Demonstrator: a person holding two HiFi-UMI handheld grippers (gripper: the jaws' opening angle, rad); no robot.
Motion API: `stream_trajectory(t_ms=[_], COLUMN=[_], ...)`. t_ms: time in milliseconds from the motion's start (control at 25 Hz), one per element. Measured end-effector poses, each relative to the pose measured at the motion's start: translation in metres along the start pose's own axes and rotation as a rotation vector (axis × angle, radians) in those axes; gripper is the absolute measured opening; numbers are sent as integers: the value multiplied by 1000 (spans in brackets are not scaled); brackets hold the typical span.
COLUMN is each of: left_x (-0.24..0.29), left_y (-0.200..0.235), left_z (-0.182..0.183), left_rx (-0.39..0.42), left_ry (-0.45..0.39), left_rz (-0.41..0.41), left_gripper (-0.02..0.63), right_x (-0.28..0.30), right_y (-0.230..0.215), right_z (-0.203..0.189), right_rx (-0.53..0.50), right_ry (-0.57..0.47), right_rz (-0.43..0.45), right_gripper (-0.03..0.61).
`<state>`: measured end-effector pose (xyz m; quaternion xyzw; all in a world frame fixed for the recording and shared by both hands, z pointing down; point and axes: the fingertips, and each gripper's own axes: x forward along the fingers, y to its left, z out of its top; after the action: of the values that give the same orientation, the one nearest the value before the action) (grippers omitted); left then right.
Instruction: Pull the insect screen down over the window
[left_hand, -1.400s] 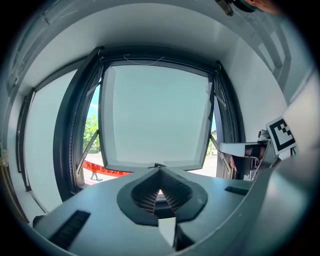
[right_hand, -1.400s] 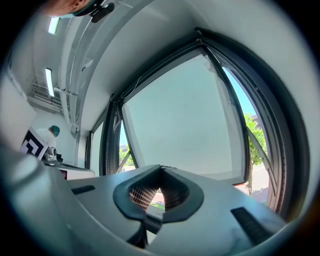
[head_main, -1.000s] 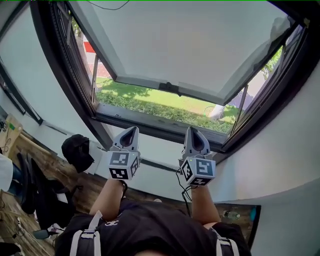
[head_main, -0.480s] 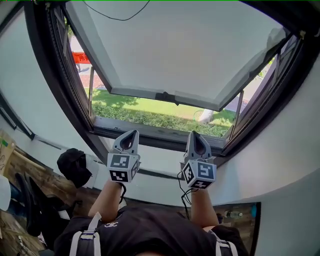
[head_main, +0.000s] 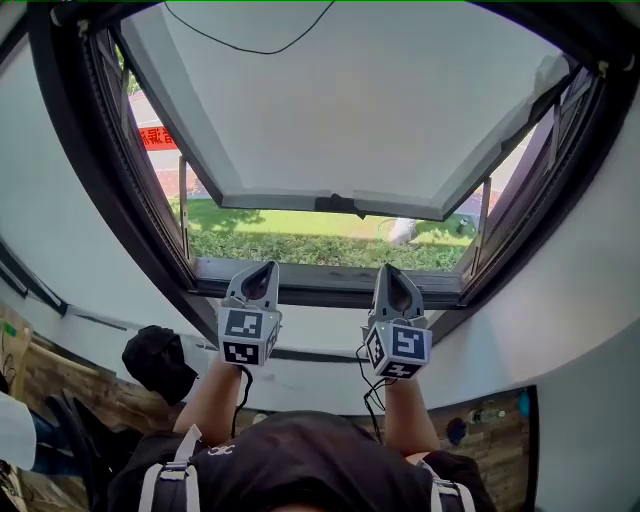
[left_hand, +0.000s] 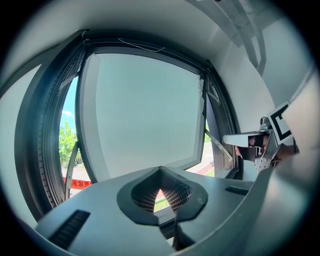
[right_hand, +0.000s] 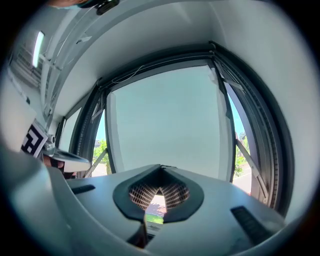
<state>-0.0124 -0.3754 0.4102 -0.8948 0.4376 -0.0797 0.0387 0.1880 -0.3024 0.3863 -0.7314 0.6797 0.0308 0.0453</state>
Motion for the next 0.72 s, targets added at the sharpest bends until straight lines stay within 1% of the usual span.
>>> stream_trajectory(t_ms=[40,80,120,200,280,320,480,560,600,680,720], left_x=[4,8,11,16,21,23,32,34,35,36,37], left_y=[0,-3,-7,-14,-13,-11,4,8,10,15,18], left_z=[1,1,-1,-3,-1,-1,-3,0,-2,-7,-9], left_rx=[52,123,209,410,596,669,902,998,1039,1106,1125], left_ry=[3,7,13,21,25,29,84,101,108,126,135], left_rz=[-12,-29,-44,-52,-37,-26,48,66,68,66,60], left_gripper=[14,14,15,15,15,15,14,14,14,14,14], right_x=[2,2,3,3,5,6,13,19,22,26,28], right_y=[5,9,14,20,21,20,9,-1,-6,-16,-20], right_z=[0,0,-1,-6,-13,-16,-21,-22,-21,-16,-13], right_rx=[-61,-147,-253,-488,-697,-783,-1075,-1233,-1295,-1377,-1402], right_ry=[-1,-3,-2,13,48,65,123,167,189,221,233], right_rz=[-3,-4,-3,10,33,45,86,99,107,118,120], right_gripper=[6,6,6,6,6,6,6,6,6,6,6])
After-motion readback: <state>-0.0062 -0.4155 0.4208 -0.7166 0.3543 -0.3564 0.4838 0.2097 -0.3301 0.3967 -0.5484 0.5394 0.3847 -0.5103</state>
